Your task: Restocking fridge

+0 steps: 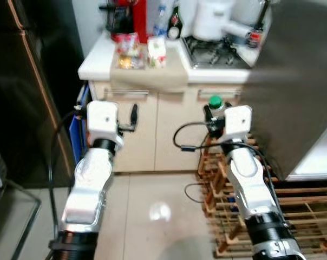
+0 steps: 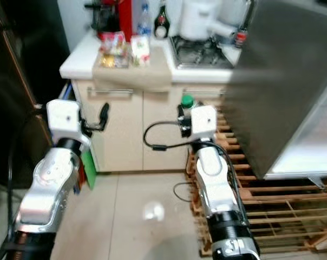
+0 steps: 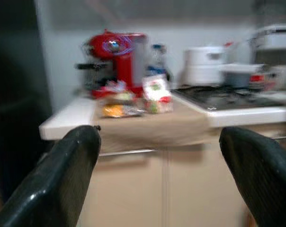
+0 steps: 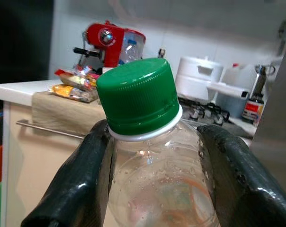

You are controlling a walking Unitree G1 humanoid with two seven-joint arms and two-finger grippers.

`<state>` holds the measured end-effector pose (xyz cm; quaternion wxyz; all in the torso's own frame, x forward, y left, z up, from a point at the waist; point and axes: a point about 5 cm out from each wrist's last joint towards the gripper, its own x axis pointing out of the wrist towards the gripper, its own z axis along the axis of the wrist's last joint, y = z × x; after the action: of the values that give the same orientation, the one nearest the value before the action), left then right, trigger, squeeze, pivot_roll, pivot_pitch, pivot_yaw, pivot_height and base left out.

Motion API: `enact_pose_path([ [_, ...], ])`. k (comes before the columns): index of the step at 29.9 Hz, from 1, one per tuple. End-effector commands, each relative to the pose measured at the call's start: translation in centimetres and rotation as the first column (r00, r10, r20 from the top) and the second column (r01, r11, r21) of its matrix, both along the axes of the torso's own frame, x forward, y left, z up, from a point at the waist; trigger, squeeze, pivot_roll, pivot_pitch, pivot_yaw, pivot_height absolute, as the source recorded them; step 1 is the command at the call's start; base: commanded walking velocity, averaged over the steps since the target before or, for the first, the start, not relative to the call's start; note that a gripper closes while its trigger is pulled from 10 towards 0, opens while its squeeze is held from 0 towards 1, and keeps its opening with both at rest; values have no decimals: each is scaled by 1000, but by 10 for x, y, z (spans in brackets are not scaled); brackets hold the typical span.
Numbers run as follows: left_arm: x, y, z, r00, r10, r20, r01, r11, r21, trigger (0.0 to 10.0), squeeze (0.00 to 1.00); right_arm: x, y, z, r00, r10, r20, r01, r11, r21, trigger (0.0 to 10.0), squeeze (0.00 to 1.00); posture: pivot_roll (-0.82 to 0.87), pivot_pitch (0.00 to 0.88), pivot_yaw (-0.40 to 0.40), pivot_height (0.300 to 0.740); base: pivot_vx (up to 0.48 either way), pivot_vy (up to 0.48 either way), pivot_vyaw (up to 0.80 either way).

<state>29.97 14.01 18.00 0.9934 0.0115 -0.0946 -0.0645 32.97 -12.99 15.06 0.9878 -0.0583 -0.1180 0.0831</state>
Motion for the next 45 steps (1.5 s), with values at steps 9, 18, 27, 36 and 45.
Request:
enact_pose_path([
  [9,-23,-9,-28,955,-272,-119,269,962,-44,10000,0,-16,-22,-19,998,-12,-60,11,1000,-21,10000,0,-59,0,-10,740,0,0,-566],
  [18,-22,-4,-33,940,-311,-140,314,949,0,10000,0,-18,-31,-23,994,-68,-84,73,996,53,10000,0,-69,0,7,740,0,0,-597],
  [27,-30,5,-38,919,-367,-147,367,930,-24,10000,0,-28,-41,-24,991,-96,-93,104,991,86,10000,0,-72,0,33,740,0,-317,-621],
  [36,-36,-16,-43,862,-477,-170,475,878,-55,10000,0,-37,-50,-32,984,-128,-126,136,989,52,10000,0,-107,0,37,740,0,-227,-633],
  [45,-25,-8,-41,909,-384,-162,381,923,-50,10000,0,-34,-51,-26,984,-149,-103,155,986,62,10000,0,-115,0,45,740,0,0,-638],
])
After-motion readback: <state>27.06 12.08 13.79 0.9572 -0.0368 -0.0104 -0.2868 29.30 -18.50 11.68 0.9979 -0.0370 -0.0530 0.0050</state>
